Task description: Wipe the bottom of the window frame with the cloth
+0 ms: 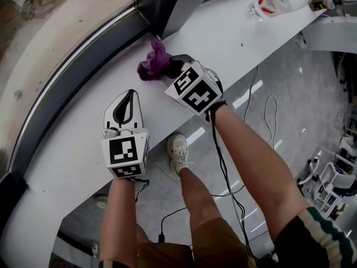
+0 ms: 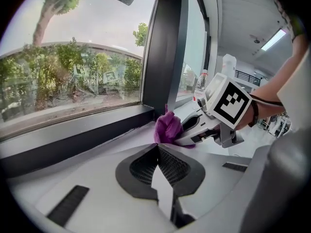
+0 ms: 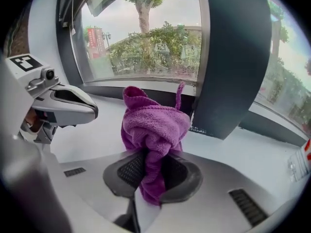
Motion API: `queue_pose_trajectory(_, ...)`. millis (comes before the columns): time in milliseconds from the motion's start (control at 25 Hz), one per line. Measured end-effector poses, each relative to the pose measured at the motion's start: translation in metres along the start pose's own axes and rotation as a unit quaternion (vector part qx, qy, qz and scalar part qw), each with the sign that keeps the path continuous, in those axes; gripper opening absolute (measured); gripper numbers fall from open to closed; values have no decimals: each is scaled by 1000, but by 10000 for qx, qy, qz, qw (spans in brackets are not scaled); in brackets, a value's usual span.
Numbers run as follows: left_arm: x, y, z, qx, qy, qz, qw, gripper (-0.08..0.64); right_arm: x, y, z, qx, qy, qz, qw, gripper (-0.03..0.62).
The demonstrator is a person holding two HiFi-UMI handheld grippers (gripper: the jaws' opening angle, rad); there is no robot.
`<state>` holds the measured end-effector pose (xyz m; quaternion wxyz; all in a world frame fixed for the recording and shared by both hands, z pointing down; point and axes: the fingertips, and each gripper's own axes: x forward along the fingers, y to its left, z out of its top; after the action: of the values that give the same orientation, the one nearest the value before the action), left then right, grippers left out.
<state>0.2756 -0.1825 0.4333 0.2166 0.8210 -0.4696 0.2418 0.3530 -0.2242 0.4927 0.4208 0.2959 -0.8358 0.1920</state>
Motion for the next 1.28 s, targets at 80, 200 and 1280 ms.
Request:
queue_pose_trajectory(80,-3,-4,-5,-8,17,-14,10000,9,-4,3,-5,41,15,-54,10000,77)
queue_pose_trajectory(200,-7,-12,-12,26,62,-94,9999,9,-10,10,-15,67,29,-103,9999,77)
queue_pose_trajectory(1280,-73,4,-41,-146,-29,146,9998,9,-30,37,-50,681,37,-809,9944,74)
